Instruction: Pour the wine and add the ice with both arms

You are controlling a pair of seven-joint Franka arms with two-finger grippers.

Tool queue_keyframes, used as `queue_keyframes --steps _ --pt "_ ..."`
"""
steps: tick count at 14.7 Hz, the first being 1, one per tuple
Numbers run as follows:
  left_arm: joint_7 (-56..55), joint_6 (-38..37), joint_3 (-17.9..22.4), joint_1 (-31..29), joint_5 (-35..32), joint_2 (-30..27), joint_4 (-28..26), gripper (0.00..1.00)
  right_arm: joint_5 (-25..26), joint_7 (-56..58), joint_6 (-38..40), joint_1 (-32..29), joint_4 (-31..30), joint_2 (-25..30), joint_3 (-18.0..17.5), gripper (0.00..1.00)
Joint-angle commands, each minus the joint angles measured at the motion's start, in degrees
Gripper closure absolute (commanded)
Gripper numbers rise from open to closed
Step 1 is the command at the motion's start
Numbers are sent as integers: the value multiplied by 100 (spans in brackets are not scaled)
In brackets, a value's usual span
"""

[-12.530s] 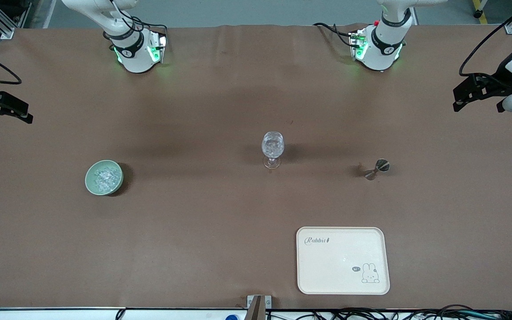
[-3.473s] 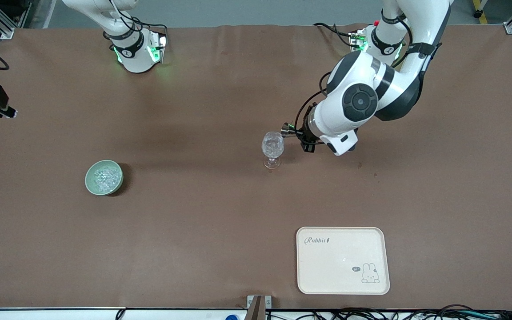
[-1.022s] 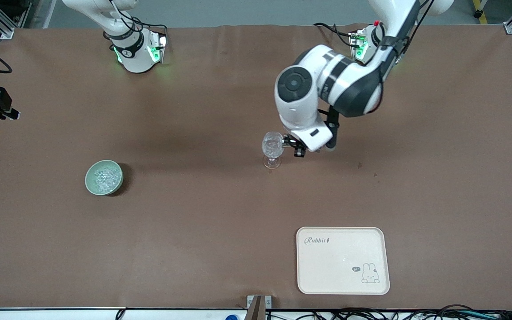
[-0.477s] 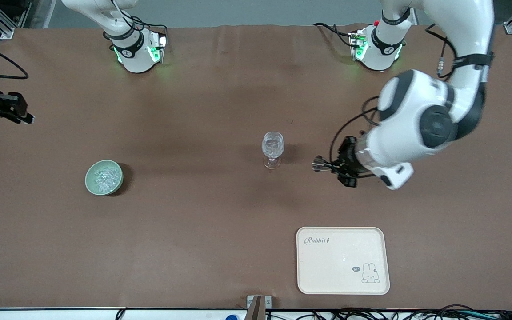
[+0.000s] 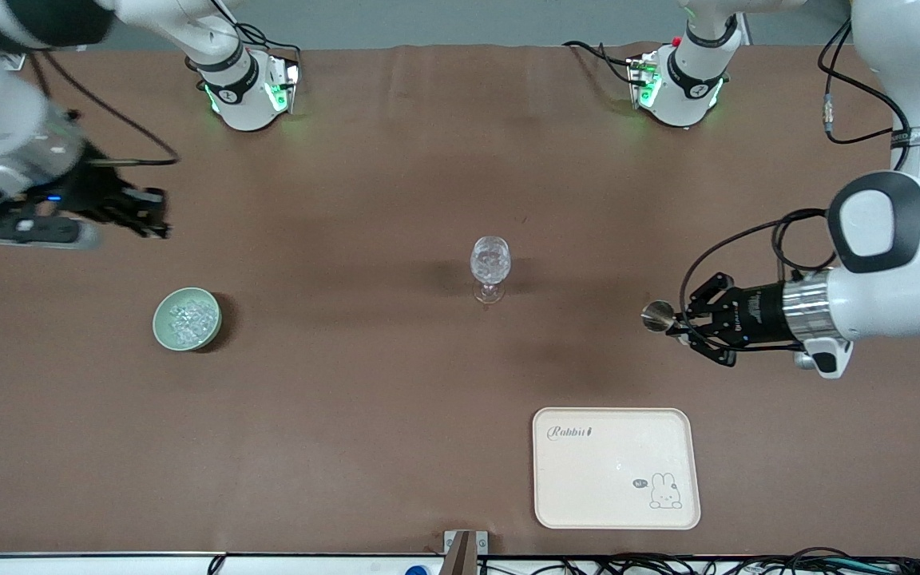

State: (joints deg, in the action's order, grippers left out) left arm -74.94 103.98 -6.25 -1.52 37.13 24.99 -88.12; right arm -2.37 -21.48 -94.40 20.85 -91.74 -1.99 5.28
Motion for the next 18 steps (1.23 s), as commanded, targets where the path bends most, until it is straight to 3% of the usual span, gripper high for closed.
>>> queue_keyframes --steps 1,7,13,18 --pt "1048 -263 -61 -435 654 128 -328 99 -17 -1231 -288 839 200 -424 69 94" --pt "2781 -1169 -69 -1217 1516 1042 -320 99 -18 -2755 -474 2167 1561 -1988 69 94" --pt "3608 -1372 -61 -1684 1736 1728 -302 99 -9 -3353 -1861 3030 1624 -2736 69 94" --pt "3996 -1407 -61 -2053 1964 2255 -293 99 0 -3468 -1951 3320 1633 -3053 69 94"
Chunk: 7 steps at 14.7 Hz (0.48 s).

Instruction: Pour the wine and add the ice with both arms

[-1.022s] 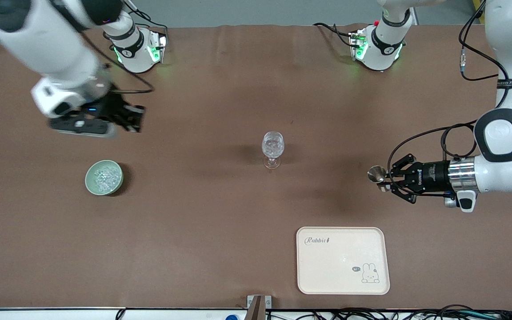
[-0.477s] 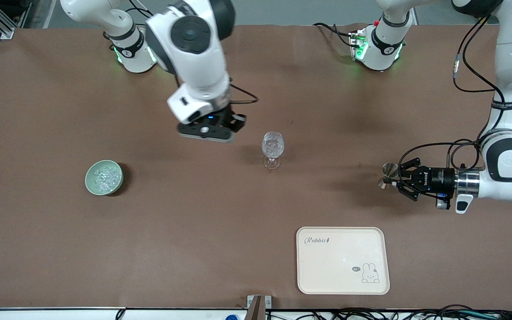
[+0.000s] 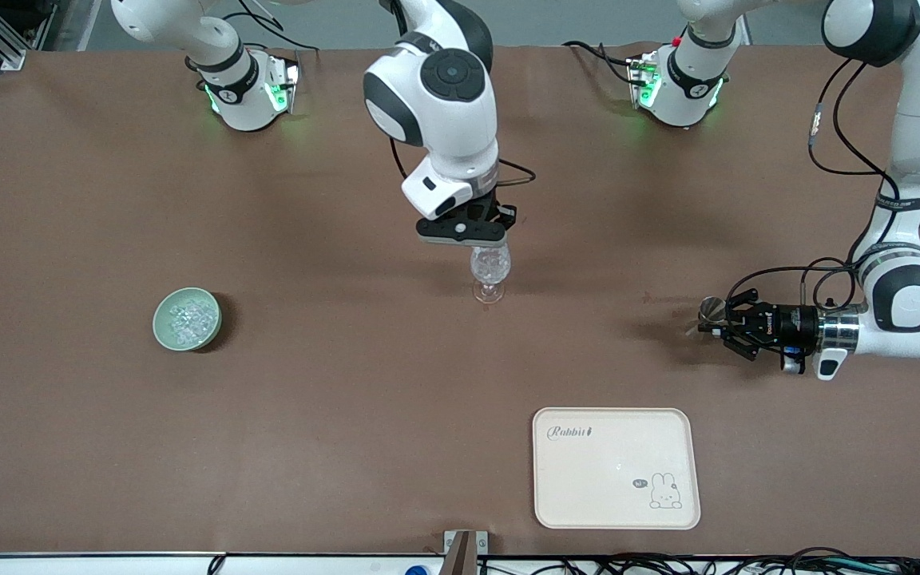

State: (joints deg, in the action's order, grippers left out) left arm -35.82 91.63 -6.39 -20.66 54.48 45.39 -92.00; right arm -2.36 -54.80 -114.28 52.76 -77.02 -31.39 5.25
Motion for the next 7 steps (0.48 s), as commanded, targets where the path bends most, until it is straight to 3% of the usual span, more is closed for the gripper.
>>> queue_keyframes --steps 1,7 --pt "162 -207 -46 -148 247 250 94 99 -2 -188 38 147 161 -148 73 94" --pt "198 -216 -46 -227 414 628 112 90 -2 -286 -409 209 152 -298 82 93"
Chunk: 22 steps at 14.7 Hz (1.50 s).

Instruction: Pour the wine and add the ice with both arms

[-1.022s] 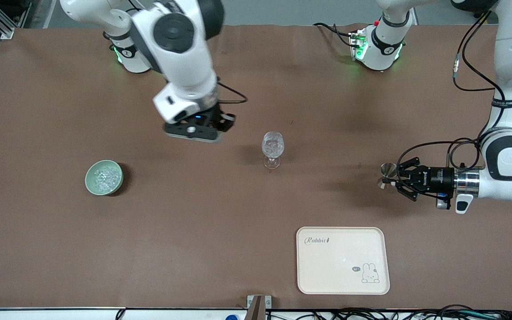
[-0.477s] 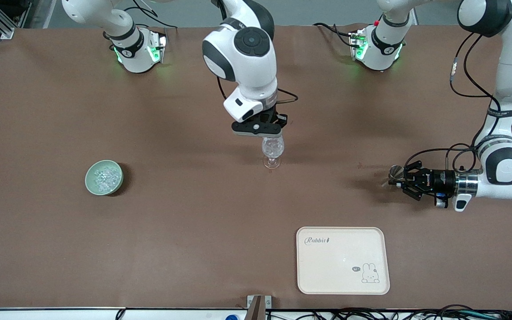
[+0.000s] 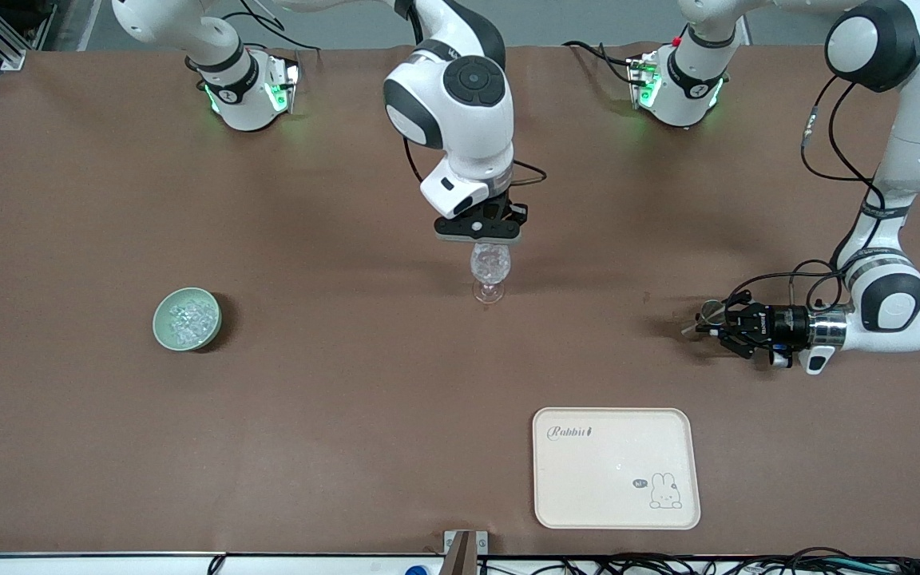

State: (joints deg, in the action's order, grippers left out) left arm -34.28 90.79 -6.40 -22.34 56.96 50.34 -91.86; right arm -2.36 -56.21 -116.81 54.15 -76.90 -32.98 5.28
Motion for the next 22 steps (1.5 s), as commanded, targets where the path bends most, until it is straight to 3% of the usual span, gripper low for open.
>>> queue_keyframes --steps 1,10,13,15,16,17,18,19,22 --pt "53 -123 -45 -60 175 168 98 88 -2 -145 -193 78 140 -200 78 93" --pt "53 -114 -19 -60 96 230 106 84 69 -75 -404 78 140 -314 78 93" --pt "-26 -105 -28 -60 219 213 124 85 77 -48 -378 70 140 -306 87 91" --pt "-87 -97 -28 18 647 239 281 86 69 -40 -369 61 140 -288 87 89" --pt "-253 -53 -28 106 937 274 369 86 69 -40 -360 61 140 -279 87 82" --pt "-507 -18 -28 177 1175 326 509 86 60 -48 -343 61 140 -271 87 58" --pt "-692 35 -28 264 1334 379 720 86 60 -66 -342 70 132 -262 87 14" --pt "-825 131 -28 343 1449 440 878 86 69 -66 -325 78 131 -253 96 0" --pt "-1167 561 -37 581 1993 677 1440 86 147 -31 -88 44 140 -218 96 0"
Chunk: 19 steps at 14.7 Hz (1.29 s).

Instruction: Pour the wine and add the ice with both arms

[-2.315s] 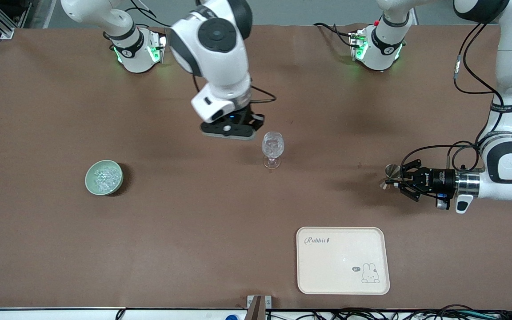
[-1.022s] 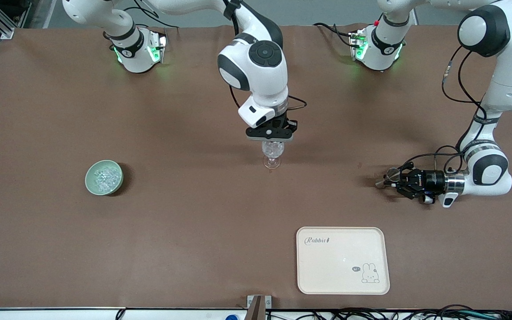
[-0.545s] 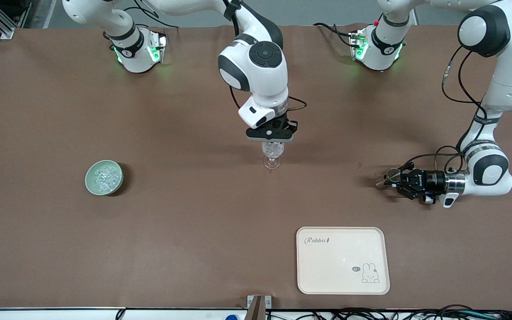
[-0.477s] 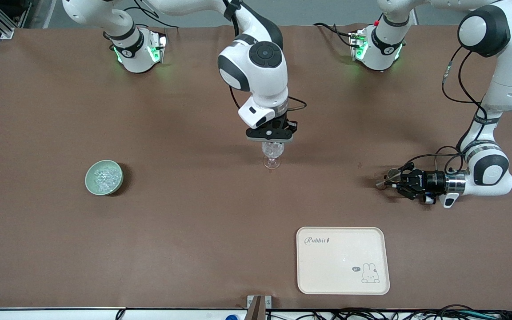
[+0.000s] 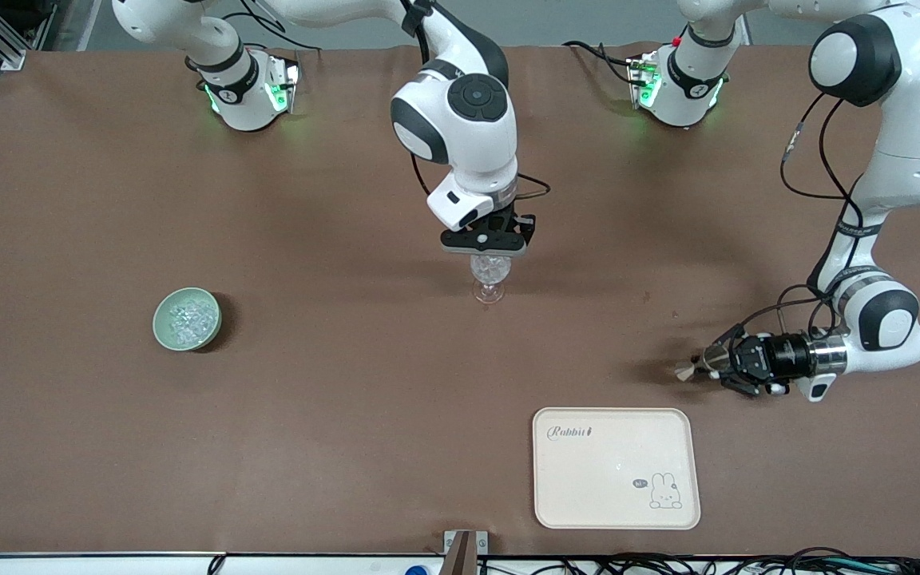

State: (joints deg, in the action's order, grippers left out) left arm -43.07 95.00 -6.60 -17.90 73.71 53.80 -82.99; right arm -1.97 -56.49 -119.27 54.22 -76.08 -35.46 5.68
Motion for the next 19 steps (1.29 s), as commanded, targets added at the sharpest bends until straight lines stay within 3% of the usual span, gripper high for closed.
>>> queue_keyframes --steps 1,5,8,13,15,16,17,18,19 --pt "-550 367 -25 242 468 437 782 86 117 7 220 18 58 39 56 0" --pt "-790 1396 -25 716 1380 763 1240 86 126 559 878 -174 50 415 91 0" --pt "-764 2116 -42 929 1594 974 1373 84 144 1287 1527 -701 6 916 91 0" --pt "-492 2268 -25 1008 1656 1274 1645 81 188 2843 2040 -2229 -266 1795 91 0" --pt "-413 2268 -8 1017 1656 1274 1628 69 196 3527 2048 -2923 -416 2050 91 0" --pt "-369 2268 -8 1051 1656 1282 1619 58 223 3731 2031 -3187 -503 2138 100 0" --pt "-334 2268 10 1069 1656 1282 1610 44 310 3838 2022 -3477 -565 2209 92 0" --pt "-333 2268 19 1069 1647 1274 1602 16 354 3961 2031 -3724 -592 2236 91 0" --pt "-316 2268 27 1069 1621 1239 1593 0 363 3979 2005 -3952 -714 2297 91 0"
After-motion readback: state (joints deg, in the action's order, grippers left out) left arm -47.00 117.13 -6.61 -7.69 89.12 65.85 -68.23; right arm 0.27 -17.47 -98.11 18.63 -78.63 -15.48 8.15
